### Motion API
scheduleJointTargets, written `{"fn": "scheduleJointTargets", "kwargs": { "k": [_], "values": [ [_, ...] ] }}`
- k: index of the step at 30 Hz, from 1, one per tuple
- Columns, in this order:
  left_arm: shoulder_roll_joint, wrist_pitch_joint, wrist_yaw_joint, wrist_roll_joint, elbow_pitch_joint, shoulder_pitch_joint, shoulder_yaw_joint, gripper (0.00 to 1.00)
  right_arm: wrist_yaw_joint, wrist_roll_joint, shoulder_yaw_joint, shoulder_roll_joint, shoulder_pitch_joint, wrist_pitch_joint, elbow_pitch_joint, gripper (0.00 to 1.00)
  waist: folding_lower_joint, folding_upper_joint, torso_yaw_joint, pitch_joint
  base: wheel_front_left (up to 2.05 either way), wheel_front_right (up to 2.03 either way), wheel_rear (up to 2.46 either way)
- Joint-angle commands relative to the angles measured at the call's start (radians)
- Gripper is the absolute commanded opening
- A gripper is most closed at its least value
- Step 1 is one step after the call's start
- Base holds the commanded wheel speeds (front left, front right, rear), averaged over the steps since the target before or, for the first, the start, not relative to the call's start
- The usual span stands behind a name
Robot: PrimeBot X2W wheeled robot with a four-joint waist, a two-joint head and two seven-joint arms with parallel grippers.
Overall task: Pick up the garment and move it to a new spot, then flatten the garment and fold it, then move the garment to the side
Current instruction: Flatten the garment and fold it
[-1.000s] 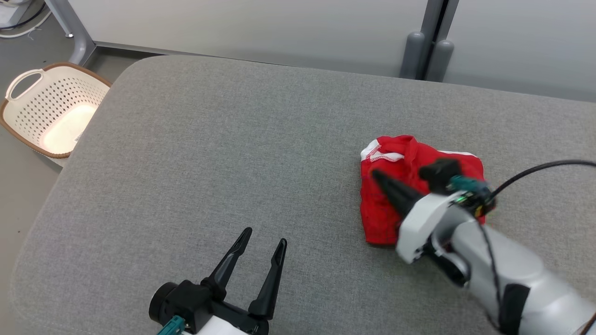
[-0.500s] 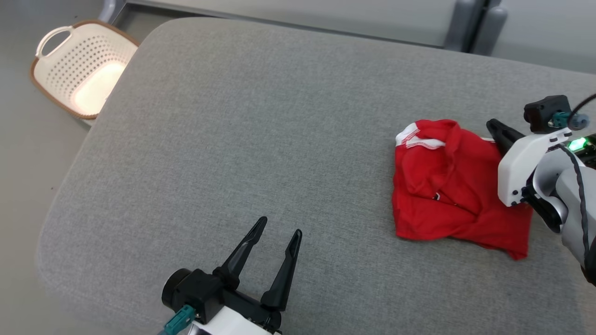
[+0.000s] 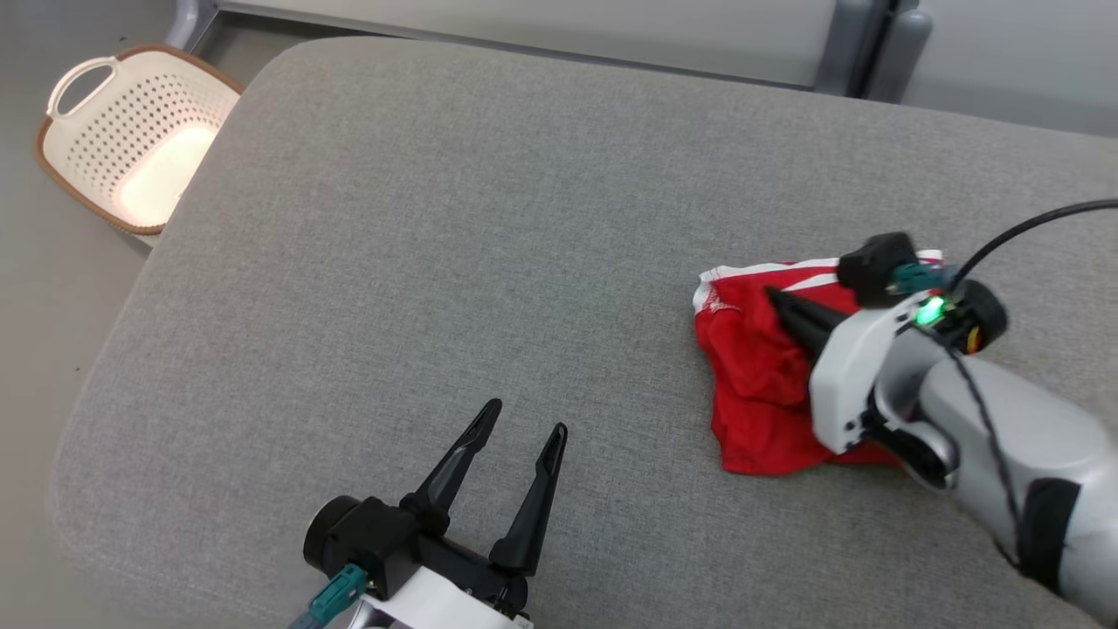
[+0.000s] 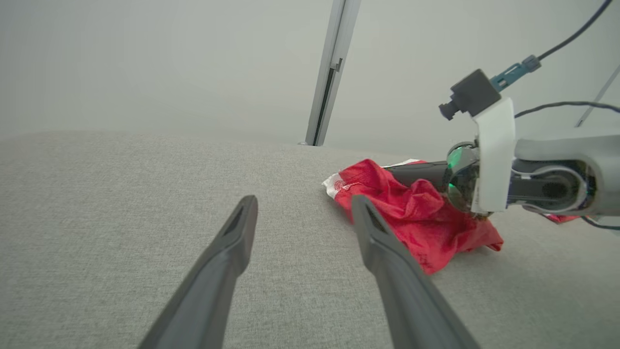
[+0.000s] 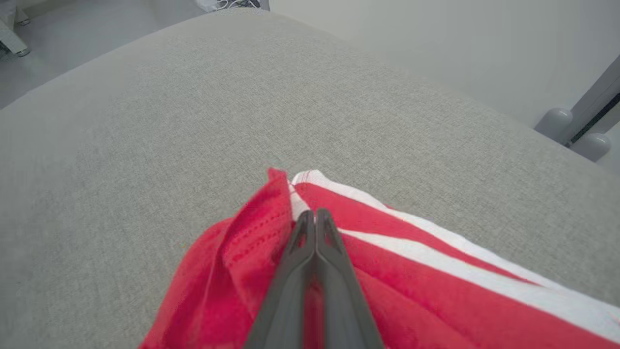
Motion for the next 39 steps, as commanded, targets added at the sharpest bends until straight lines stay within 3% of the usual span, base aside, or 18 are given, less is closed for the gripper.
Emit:
{"fn": "scheduleJointTargets", "kwargs": {
  "k": [1,11,17,18,19,20,21,26,27,30,36,39],
  "values": [
    [0.003,-0.004,-0.003,0.006,-0.002,-0.013,0.002,1.0,0.0,0.004,0.011,0.017,0.023,-0.014,-0.01,0.0,0.0,0.0,-0.012,-0.013,0.0,0.0,0.0],
    [0.004,-0.004,-0.002,0.019,0.014,0.026,0.026,1.0,0.0,0.008,0.032,0.14,0.174,-0.065,-0.049,0.0,0.0,0.0,-0.029,-0.084,0.0,0.0,0.0],
    [0.003,-0.004,0.019,0.021,-0.01,0.087,0.076,1.0,0.0,0.008,0.032,0.19,0.277,-0.198,-0.096,0.0,0.0,0.0,-0.081,-0.16,0.0,0.0,0.0],
    [0.003,-0.004,0.027,0.018,-0.018,0.099,0.089,1.0,0.0,0.001,0.026,0.196,0.29,-0.218,-0.096,0.04,0.0,0.0,-0.095,-0.174,0.0,0.0,0.0],
    [0.003,-0.004,0.033,0.014,-0.027,0.112,0.102,1.0,0.0,-0.009,0.007,0.201,0.304,-0.231,-0.093,0.32,0.0,0.0,-0.109,-0.187,0.0,0.0,0.0],
    [0.004,-0.004,0.041,0.013,-0.037,0.127,0.115,1.0,0.0,-0.019,-0.016,0.207,0.323,-0.239,-0.092,0.85,0.0,0.0,-0.125,-0.2,0.0,0.0,0.0],
    [0.003,-0.004,0.046,0.011,-0.046,0.142,0.126,1.0,0.0,-0.041,-0.059,0.211,0.341,-0.241,-0.097,1.0,0.0,0.0,-0.139,-0.212,0.0,0.0,0.0],
    [0.004,-0.004,0.076,0.005,-0.089,0.203,0.18,1.0,0.0,-0.263,-0.421,0.216,0.529,-0.242,-0.208,1.0,0.0,0.0,-0.21,-0.259,0.0,0.0,0.0],
    [0.004,-0.004,0.086,-0.001,-0.104,0.224,0.195,1.0,0.0,-0.368,-0.568,0.223,0.605,-0.242,-0.274,1.0,0.0,0.0,-0.231,-0.268,0.0,0.0,0.0],
    [0.004,-0.004,0.097,0.014,-0.123,0.251,0.224,1.0,0.0,-0.501,-0.746,0.245,0.734,-0.242,-0.359,1.0,0.0,0.0,-0.262,-0.282,0.0,0.0,0.0],
    [0.004,-0.002,0.115,0.063,-0.131,0.318,0.274,1.0,0.0,-0.666,-0.937,0.293,0.897,-0.242,-0.462,1.0,0.0,0.0,-0.311,-0.32,0.0,0.0,0.0],
    [0.003,-0.002,0.117,0.069,-0.127,0.329,0.279,1.0,0.0,-0.684,-0.957,0.298,0.917,-0.242,-0.473,1.0,0.0,0.0,-0.315,-0.325,0.0,0.0,0.0]
  ]
}}
